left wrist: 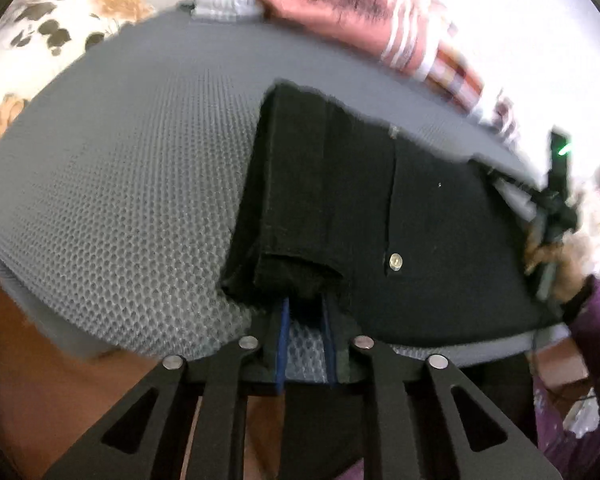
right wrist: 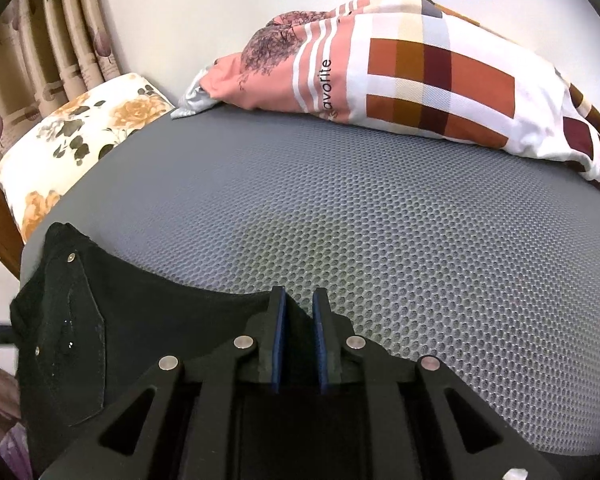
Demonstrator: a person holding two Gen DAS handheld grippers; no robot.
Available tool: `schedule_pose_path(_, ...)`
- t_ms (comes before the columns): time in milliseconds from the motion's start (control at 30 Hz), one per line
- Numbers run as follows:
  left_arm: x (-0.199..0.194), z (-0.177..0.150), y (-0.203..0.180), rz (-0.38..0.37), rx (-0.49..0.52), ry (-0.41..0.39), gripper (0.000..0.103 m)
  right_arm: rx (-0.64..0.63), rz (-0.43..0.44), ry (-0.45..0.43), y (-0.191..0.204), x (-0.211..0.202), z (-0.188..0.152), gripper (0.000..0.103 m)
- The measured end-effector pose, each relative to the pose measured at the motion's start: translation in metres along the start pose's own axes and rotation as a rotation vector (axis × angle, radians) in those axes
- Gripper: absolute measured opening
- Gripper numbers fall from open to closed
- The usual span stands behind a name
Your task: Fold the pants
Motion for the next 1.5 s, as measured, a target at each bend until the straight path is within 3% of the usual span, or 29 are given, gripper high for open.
schedule_pose_path(167,0.0,0.001,-0.005,0.045,0.044,-0.008,0.026,0.004,0.008,0.009,0.0,0.001,-0.001,0.015)
schedule_pose_path(200,-0.001,0.002,-0.004,0.067,0.053,-0.009,0.043,0.006,0.013,0.009,0.0,0.001,0.0,0.015)
schedule_pose_path(233,-0.006,0.004,0.004,0.137,0.071,-0.016,0.055,0.013,0.02,0.01,-0.001,0.001,0.0,0.016)
schedule_pose_path(267,-0.01,0.007,0.01,0.195,0.083,-0.027,0.074,0.026,0.033,0.015,-0.003,0.001,0.0,0.019)
schedule_pose_path(300,-0.017,0.011,0.013,0.252,0.096,-0.049,0.08,0.044,0.039,0.026,-0.006,0.0,0.001,0.021)
schedule_pose_path(367,-0.04,0.026,0.018,0.357,0.141,-0.137,0.08,0.124,0.035,0.008,-0.02,-0.011,0.006,0.025)
schedule_pose_path(433,-0.062,0.039,0.018,0.459,0.2,-0.207,0.08,0.26,0.022,-0.078,-0.046,-0.044,0.016,0.026)
schedule_pose_path(467,-0.071,0.048,0.011,0.468,0.224,-0.248,0.08,0.327,0.029,-0.121,-0.058,-0.064,0.018,0.027)
schedule_pose_path(600,-0.072,0.067,-0.042,0.352,0.331,-0.328,0.095,0.537,0.04,-0.229,-0.108,-0.157,-0.01,0.032)
schedule_pose_path(767,-0.01,0.054,-0.085,0.236,0.391,-0.235,0.095,0.684,-0.173,-0.279,-0.188,-0.28,-0.104,0.033)
schedule_pose_path(900,0.028,0.036,-0.093,0.198,0.388,-0.175,0.095,0.931,-0.356,-0.369,-0.267,-0.383,-0.193,0.034)
schedule_pose_path(1033,0.038,0.022,-0.1,0.14,0.341,-0.166,0.095,1.15,-0.431,-0.479,-0.315,-0.452,-0.26,0.034)
schedule_pose_path(1133,0.038,0.018,-0.097,0.133,0.348,-0.175,0.095,1.209,-0.387,-0.529,-0.324,-0.463,-0.277,0.034)
schedule_pose_path(1400,0.043,0.012,-0.091,0.127,0.328,-0.161,0.095,1.235,-0.303,-0.486,-0.319,-0.42,-0.276,0.031)
schedule_pose_path(1500,0.045,0.01,-0.092,0.143,0.345,-0.152,0.095,1.274,-0.276,-0.52,-0.318,-0.418,-0.276,0.033)
Point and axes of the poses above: each gripper's, at about its wrist camera, not at the fingertips, and x roughly the way its jaws point, y to its left, z to its top, the point moved 10 cm from there along x, roughly the way its jaws point, and after that the axes turned 10 degrees about -y, right-handed, at the moved point
